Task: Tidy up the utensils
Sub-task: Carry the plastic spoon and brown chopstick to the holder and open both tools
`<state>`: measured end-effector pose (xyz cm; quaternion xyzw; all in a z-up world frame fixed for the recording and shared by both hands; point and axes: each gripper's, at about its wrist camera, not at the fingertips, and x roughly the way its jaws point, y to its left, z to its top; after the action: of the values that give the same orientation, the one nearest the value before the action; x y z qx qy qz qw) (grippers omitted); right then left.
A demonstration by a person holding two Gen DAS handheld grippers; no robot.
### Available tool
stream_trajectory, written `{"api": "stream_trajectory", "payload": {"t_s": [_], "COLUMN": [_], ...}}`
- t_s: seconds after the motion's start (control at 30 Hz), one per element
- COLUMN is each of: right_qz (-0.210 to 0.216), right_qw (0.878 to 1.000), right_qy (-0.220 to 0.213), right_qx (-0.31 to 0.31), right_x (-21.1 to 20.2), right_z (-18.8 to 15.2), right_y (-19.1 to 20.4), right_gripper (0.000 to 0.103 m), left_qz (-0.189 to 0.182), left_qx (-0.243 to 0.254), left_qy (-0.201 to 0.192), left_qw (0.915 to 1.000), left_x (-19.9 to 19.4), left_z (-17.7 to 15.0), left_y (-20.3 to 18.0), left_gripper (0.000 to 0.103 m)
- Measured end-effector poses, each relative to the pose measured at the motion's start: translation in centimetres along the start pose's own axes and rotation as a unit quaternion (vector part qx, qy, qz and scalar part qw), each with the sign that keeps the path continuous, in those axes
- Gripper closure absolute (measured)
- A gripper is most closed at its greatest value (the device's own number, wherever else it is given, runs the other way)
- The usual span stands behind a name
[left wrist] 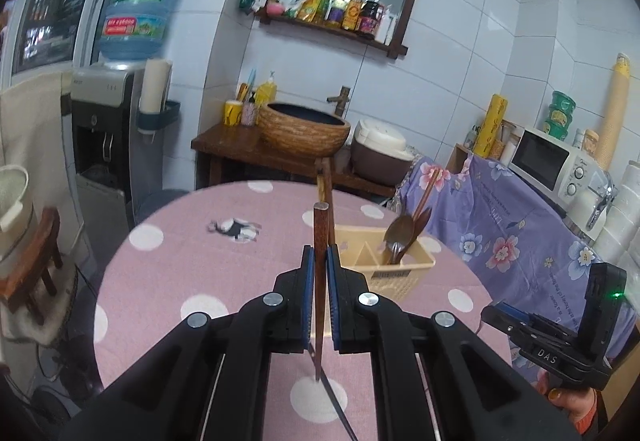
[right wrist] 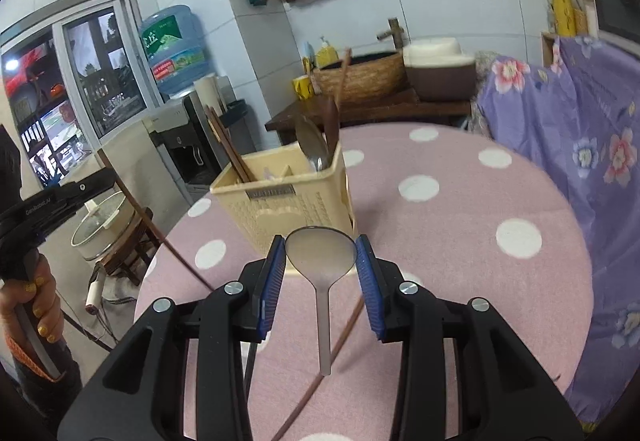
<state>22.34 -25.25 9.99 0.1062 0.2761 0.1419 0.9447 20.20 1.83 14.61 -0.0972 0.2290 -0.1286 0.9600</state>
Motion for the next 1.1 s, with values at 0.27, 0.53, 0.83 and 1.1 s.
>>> {"api": "stream_trajectory", "payload": {"t_s": [0.27,0.53,0.83,1.1], "right_qz": [0.007,-0.014,-0.035,-0.040], "right_qw": [0.997,0.992,0.997,0.998], "right_qy": [-0.067,-0.118,-0.061,-0.030], "right_qx": [-0.042,-0.050,-0.044,-0.045], "right_x": [-0.9,0.6,7.7,10.1], "right_z": [9.5,16.3,11.6,7.5], "right_y": [3.3,5.8,4.3,3.9], "right_gripper": [0.066,0.066,0.066,0.066], "left_qz": [-0.029,-0.011,0.011,0.038], "left_qx": [0.015,0.019,-0.008,-0.032], "left_qy": [-0.038,-0.075,-0.018,0.050], "left_qw": [0.9988,0.9969,0.9997,0.9975], "left_x": [-0.9,1.0,5.7,7.8], "left_z": [8.8,14.4,8.9,4.2], "left_y": [-2.3,-5.0,-1.3,4.2], "left_gripper": [0.096,0.101,0.101,0.101]}}
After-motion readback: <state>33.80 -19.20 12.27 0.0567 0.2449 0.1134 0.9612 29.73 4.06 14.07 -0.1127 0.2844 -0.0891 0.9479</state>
